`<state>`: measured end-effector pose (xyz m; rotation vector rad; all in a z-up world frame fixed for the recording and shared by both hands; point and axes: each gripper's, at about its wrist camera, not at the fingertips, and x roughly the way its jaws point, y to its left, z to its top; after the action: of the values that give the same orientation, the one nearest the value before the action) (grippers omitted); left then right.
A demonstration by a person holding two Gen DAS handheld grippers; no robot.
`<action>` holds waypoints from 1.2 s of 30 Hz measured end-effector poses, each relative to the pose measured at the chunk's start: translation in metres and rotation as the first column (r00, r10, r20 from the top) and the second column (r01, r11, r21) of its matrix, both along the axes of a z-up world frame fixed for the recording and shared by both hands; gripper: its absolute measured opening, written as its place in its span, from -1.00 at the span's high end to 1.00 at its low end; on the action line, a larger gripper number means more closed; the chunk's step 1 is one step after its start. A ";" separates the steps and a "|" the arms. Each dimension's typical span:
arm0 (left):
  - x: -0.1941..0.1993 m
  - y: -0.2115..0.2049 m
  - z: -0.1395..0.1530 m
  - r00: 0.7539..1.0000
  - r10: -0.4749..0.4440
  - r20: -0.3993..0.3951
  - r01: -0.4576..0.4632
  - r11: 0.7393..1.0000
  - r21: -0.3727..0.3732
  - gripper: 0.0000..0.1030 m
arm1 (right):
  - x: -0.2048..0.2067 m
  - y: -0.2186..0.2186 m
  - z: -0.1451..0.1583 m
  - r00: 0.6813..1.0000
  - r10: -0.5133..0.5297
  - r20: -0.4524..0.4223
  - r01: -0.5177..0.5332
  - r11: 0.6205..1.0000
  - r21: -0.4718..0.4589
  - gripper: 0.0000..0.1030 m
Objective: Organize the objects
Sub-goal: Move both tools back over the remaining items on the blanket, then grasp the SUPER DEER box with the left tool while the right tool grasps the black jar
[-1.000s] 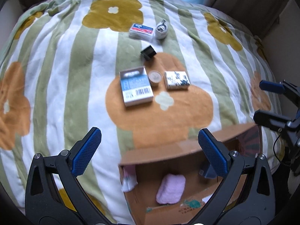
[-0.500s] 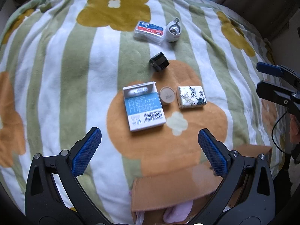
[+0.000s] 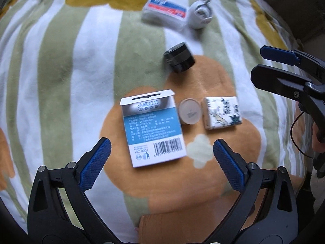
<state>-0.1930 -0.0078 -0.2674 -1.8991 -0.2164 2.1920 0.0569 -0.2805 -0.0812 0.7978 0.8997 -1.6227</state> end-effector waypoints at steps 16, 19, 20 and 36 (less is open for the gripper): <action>-0.025 0.006 -0.047 0.994 0.035 0.107 -0.038 0.999 0.024 -0.66 | -0.016 -0.051 -0.048 0.996 0.057 0.065 -0.061 0.997 0.051 -0.35; -0.027 0.008 -0.052 0.993 0.030 0.114 -0.033 0.999 0.020 -0.59 | -0.015 -0.057 -0.054 0.995 0.068 0.067 -0.072 0.996 0.057 -0.29; -0.028 0.008 -0.053 0.993 0.030 0.114 -0.032 0.999 0.018 -0.57 | -0.015 -0.060 -0.056 0.995 0.072 0.068 -0.076 0.995 0.062 -0.26; -0.030 0.016 -0.055 0.996 0.009 0.093 -0.011 1.000 0.025 -0.35 | -0.010 -0.078 -0.076 0.995 0.093 0.034 -0.096 0.991 0.091 0.35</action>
<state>-0.2225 0.0086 -0.3227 -1.9916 -0.2689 2.0992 0.0467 -0.3587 -0.1568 0.8281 0.9830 -1.4920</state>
